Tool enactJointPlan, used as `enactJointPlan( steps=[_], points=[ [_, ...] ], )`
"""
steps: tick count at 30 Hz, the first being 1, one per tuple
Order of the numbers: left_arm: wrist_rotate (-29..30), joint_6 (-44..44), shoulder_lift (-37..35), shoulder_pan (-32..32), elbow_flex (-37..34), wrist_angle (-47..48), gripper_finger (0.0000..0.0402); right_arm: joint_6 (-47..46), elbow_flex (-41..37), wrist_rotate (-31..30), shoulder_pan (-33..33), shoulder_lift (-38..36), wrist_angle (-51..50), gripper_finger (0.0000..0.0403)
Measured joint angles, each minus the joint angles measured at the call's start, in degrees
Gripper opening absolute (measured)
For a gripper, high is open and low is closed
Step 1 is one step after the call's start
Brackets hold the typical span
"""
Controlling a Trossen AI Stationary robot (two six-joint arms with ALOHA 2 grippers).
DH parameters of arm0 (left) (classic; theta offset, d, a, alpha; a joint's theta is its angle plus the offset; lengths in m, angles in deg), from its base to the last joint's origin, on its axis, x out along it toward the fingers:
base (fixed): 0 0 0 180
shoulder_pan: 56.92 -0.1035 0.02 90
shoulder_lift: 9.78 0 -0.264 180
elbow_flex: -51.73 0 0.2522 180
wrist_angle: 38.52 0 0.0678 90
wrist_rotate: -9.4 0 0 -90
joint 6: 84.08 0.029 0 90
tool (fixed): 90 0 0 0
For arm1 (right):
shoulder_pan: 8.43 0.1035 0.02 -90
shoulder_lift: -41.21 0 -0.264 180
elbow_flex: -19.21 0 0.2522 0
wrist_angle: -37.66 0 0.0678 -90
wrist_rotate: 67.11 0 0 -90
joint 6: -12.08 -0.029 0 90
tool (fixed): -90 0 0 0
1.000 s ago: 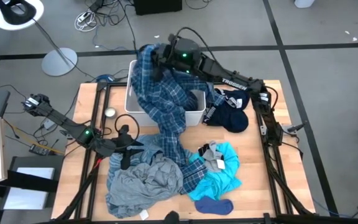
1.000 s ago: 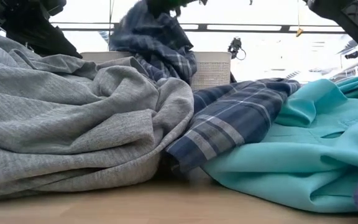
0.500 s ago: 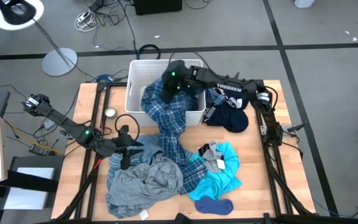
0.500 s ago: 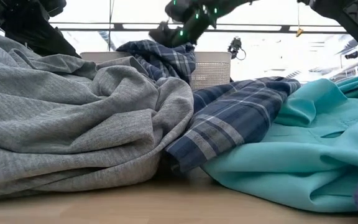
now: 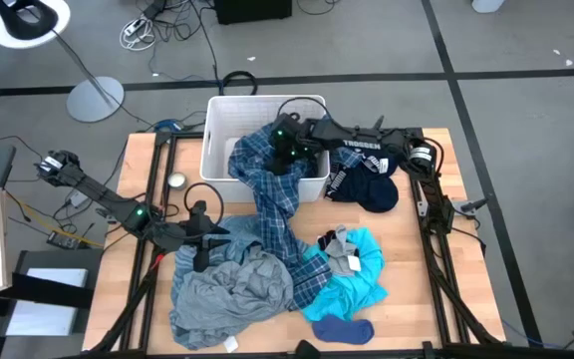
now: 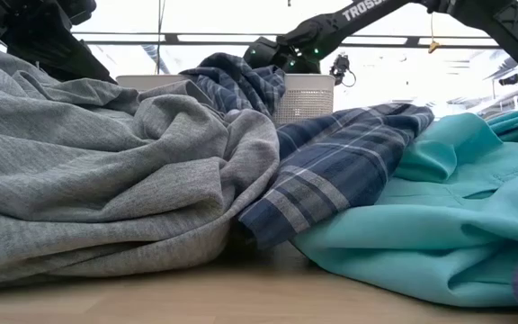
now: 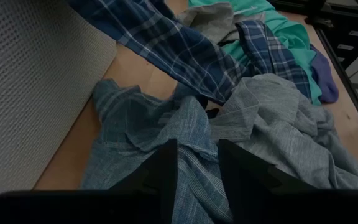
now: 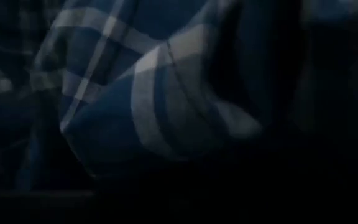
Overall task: Sort clothes
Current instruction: Put the blue checkered shirt into the white laundry bin
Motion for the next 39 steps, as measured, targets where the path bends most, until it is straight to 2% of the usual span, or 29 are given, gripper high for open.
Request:
enactJointPlan(
  steps=[4,7,13,17,25,30,33,39],
  points=[
    [0.0,-0.7,0.0,0.0,0.0,0.0,0.0121,0.2,6.1,6.3,-0.8,-0.7,-4.8,0.022],
    [-0.5,-0.7,0.0,0.0,0.0,0.0,0.0121,0.1,12.8,8.3,-1.5,-1.4,-11.0,0.0233],
    [-0.6,-0.9,0.0,0.0,0.0,0.0,0.0121,0.3,25.0,4.5,-1.0,-4.7,-23.5,0.0233],
    [-1.0,-0.9,0.0,0.0,0.0,0.1,0.0121,-0.4,27.6,1.9,1.9,-9.3,-29.5,0.0231],
    [-1.1,-0.9,0.0,0.0,0.0,0.1,0.0121,-4.2,27.6,-13.2,16.2,-16.8,-42.6,0.0231],
    [-1.1,-0.9,0.0,0.0,0.0,0.0,0.0121,-10.3,26.6,-28.5,28.7,-17.1,-48.6,0.0231],
    [-1.1,-0.9,0.0,0.0,0.0,0.0,0.0121,-16.2,22.2,-36.3,35.1,-17.0,-50.7,0.0231],
    [-2.2,-0.9,0.0,0.0,0.0,0.0,0.0121,-31.8,7.7,-41.5,44.6,-17.0,-48.6,0.023]
  ],
)
